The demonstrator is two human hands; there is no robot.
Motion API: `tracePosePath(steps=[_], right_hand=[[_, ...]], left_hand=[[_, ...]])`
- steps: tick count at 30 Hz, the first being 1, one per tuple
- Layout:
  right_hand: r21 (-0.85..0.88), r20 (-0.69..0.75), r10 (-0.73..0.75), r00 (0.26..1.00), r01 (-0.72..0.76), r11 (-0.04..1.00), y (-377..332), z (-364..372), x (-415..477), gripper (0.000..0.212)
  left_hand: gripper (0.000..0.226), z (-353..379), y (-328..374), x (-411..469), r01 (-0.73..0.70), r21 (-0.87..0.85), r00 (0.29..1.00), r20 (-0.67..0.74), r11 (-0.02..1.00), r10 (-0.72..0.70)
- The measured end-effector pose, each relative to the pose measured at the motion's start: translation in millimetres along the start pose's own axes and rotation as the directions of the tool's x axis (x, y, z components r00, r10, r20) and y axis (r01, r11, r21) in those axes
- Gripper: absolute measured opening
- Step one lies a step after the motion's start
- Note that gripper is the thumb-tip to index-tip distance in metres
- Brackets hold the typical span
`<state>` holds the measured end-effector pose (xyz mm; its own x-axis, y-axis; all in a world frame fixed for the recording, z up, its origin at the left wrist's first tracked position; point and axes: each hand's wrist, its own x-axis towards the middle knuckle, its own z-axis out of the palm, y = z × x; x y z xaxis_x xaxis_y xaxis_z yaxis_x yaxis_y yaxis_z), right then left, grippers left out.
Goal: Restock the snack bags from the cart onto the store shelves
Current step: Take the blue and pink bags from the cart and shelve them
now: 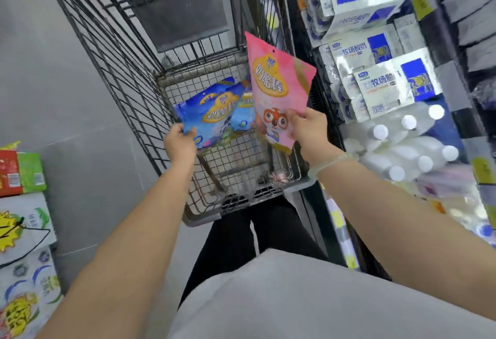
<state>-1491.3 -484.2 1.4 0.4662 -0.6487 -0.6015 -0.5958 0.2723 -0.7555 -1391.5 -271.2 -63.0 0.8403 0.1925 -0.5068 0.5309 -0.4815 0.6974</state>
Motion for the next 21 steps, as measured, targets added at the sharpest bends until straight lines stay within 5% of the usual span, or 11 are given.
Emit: tracePosePath(steps=[6, 12, 14, 21], right_hand=[[0.013, -0.087, -0.138, 0.987, 0.14, 0.99, -19.7, -14.0, -37.0, 0.035], [0.149, -0.311, -0.14, 0.94, 0.194, 0.97, -3.4, -52.1, -119.4, 0.036], [0.209, -0.384, -0.1, 0.918, 0.192, 0.959, 13.2, -66.2, -150.3, 0.024], [0.369, -0.606, 0.06, 0.793, 0.213, 0.905, 84.5, -120.8, -256.5, 0.027]], left_hand=[[0.032, -33.1, 42.1, -28.8, -0.103, -0.061, 0.994, 0.016, 0.993, 0.105], [0.024, -50.6, 68.3, -64.3, -0.239, -0.118, 0.951, 0.173, 0.964, 0.257], [0.023, -52.4, 69.3, -78.9, -0.288, -0.121, 0.919, 0.245, 0.95, 0.31], [0.025, -36.0, 61.1, -163.2, -0.434, -0.146, 0.727, 0.526, 0.889, 0.441]])
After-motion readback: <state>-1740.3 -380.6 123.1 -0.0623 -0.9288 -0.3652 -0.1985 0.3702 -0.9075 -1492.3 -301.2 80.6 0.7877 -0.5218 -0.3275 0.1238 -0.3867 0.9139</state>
